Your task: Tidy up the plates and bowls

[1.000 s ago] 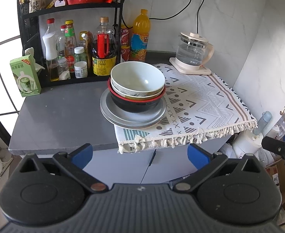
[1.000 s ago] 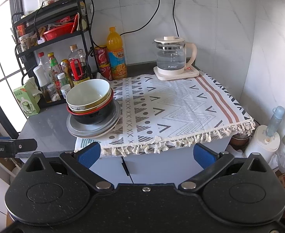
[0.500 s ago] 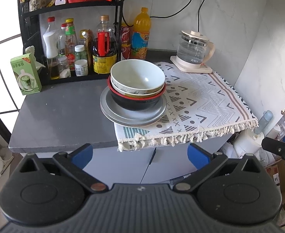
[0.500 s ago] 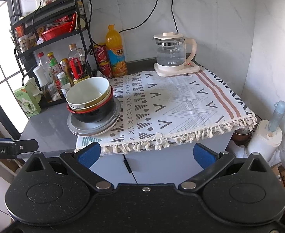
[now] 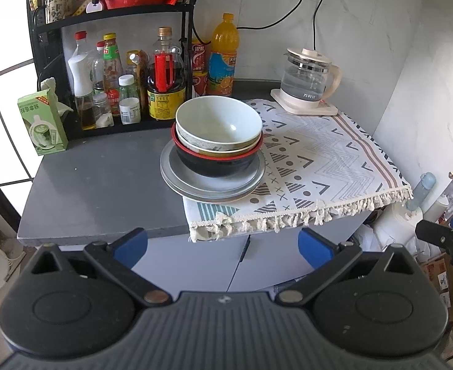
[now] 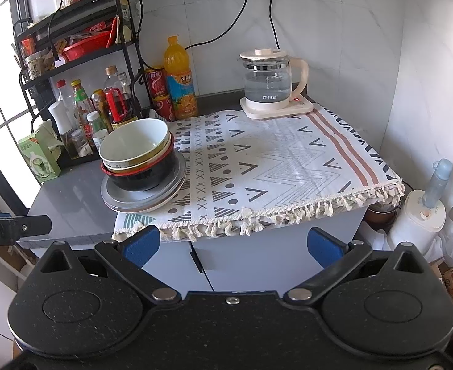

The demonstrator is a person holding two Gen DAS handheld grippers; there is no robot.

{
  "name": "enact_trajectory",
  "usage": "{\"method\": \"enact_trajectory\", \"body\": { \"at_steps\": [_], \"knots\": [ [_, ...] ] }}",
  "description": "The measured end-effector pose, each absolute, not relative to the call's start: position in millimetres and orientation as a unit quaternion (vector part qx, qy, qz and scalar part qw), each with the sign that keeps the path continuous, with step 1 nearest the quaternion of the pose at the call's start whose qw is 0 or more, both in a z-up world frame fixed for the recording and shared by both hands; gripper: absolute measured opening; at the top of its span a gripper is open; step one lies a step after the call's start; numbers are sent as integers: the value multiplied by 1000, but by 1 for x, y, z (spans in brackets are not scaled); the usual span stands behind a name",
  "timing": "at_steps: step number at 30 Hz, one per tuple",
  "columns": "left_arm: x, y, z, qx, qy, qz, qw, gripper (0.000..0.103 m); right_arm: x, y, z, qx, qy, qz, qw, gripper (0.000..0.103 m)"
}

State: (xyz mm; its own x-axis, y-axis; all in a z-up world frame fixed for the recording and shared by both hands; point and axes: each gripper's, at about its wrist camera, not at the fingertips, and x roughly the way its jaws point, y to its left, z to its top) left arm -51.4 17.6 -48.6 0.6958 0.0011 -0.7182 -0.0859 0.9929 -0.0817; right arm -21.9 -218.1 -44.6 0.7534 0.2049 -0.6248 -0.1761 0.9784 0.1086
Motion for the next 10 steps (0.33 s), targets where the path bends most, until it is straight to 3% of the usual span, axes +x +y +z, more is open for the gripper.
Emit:
{"method": "enact_trajectory", "body": {
  "at_steps": [10],
  "knots": [
    [-52, 17, -47, -50, 396, 22, 917, 103, -23, -217, -43, 28, 338, 103, 935, 103]
  ]
}}
